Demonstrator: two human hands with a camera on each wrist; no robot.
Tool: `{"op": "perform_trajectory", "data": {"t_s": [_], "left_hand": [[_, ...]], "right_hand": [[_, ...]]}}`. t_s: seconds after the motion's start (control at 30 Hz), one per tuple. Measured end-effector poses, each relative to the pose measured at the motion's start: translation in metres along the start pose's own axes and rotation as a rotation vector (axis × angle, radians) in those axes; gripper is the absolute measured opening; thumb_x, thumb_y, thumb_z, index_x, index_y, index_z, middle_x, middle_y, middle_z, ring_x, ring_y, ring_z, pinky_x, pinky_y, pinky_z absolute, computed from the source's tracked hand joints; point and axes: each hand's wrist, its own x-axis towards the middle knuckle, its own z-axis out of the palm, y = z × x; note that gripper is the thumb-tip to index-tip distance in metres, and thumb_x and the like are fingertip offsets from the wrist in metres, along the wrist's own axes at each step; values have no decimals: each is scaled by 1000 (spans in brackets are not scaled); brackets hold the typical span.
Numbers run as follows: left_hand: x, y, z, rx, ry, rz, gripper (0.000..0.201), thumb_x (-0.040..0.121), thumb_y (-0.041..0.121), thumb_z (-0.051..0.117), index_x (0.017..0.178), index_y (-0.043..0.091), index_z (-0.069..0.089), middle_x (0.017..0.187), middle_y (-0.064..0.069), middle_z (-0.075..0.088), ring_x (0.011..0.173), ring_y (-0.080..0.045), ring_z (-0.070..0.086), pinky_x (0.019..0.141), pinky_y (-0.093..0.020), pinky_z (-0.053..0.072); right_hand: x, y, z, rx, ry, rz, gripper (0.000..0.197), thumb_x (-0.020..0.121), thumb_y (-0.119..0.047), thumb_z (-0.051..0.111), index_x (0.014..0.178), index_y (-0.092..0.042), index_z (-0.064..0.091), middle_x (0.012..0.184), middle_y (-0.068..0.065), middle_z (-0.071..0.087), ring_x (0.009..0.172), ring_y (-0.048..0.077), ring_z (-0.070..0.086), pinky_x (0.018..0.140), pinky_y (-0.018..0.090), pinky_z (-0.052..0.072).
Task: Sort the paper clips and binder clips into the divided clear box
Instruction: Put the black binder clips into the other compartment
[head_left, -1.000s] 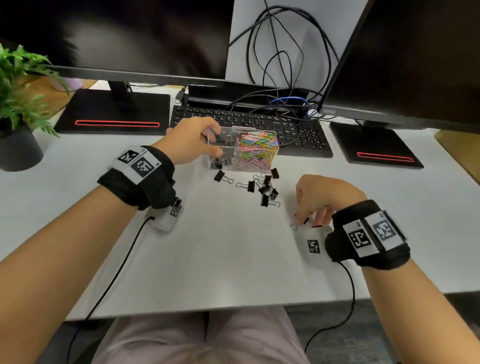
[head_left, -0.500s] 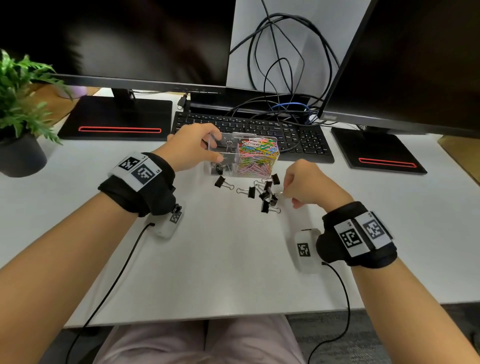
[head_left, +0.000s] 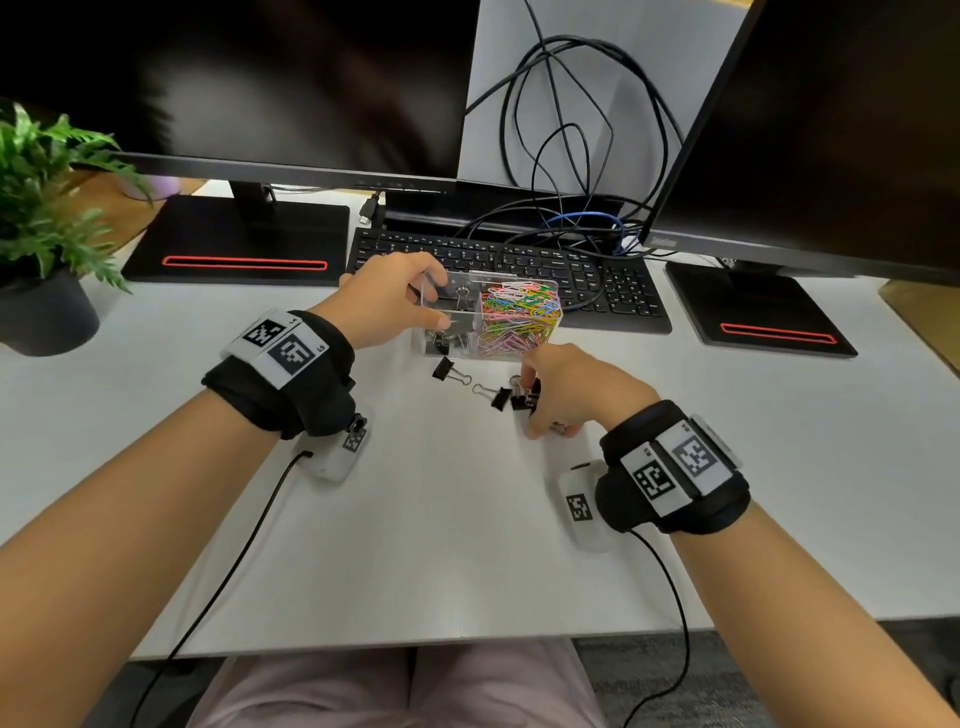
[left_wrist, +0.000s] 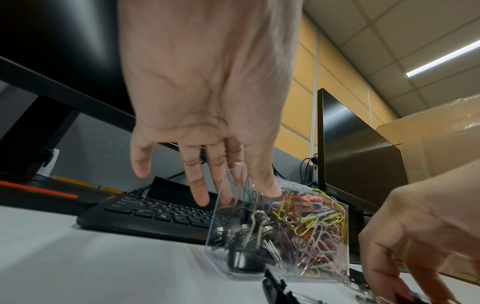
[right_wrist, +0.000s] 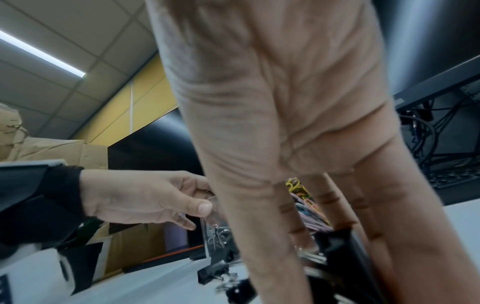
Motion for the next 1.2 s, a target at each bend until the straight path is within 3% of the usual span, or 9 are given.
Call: {"op": "perform_trajectory", "data": {"t_s": [0.2, 0.27, 0.37, 0.53, 0.67, 0.73, 0.87, 1.03, 1.2], "left_hand": [[-1, 2, -1, 8, -2, 1, 41, 78, 37, 79, 112, 32, 57, 100, 12, 64, 100, -17, 61, 99, -56, 41], [-1, 2, 0, 8, 1, 1, 40, 78, 37, 78, 111, 32, 57, 100, 11, 64, 100, -17, 60, 99, -56, 41], [-2, 2, 0, 9, 6, 2, 39, 78, 37, 78, 111, 33, 57, 99, 11, 64, 100, -17, 60, 99, -55, 42], [-2, 2, 0, 12, 1, 0, 39, 79, 38, 77, 112, 33, 57, 99, 12, 63, 100, -16, 59, 99, -55, 42], [-3, 3, 0, 21, 7, -5, 39, 79, 38, 77, 113, 32, 57, 102, 11, 63, 101, -16, 59, 99, -55, 40], [-3, 3, 0, 24, 4, -7, 40, 79, 38, 77, 113, 32, 56, 102, 12, 63, 101, -15, 58, 99, -55, 40], [-3, 5, 0, 26, 5, -12, 40, 79, 37, 78, 112, 34, 56, 101, 12, 62, 100, -14, 59, 99, -53, 42], [-4, 7, -1, 29, 13, -4, 43, 79, 37, 77, 117, 31, 57, 104, 10, 64, 98, -14, 60, 99, -53, 42], [-6, 7, -2, 64, 32, -3, 45, 80, 39, 76, 120, 33, 56, 109, 8, 65, 106, -18, 58, 100, -51, 35]], "right_hand": [[2, 0, 1, -32, 160, -89, 26, 78, -3, 64, 104, -5, 61, 104, 14, 57, 81, 31, 65, 59, 38, 59], [4, 2, 0, -46, 196, -112, 22, 77, -2, 64, 99, -7, 64, 103, 14, 59, 83, 28, 62, 49, 27, 48], [7, 6, -3, -43, 230, -126, 20, 76, 2, 62, 88, -10, 72, 90, 8, 64, 85, 26, 59, 50, 19, 34], [2, 7, -16, 179, 283, -107, 19, 77, 10, 62, 77, -5, 74, 70, 5, 63, 64, 24, 64, 59, 26, 54], [-3, -1, -34, 343, 310, -155, 15, 77, 10, 67, 79, -3, 75, 68, 6, 67, 62, 24, 67, 69, 35, 60], [-1, -10, -43, 426, 389, -202, 14, 78, 6, 69, 81, -6, 76, 70, 2, 67, 68, 21, 68, 70, 30, 59], [9, -40, -57, 444, 637, -317, 13, 82, -3, 70, 90, -10, 76, 83, -4, 66, 78, 10, 62, 64, 6, 48], [29, -66, -52, 271, 639, -462, 20, 85, 0, 63, 98, -10, 75, 101, 2, 70, 95, 12, 62, 87, 22, 49], [44, -71, -42, 161, 601, -474, 20, 84, 0, 63, 100, -9, 72, 100, 8, 68, 95, 21, 63, 86, 32, 53]]}}
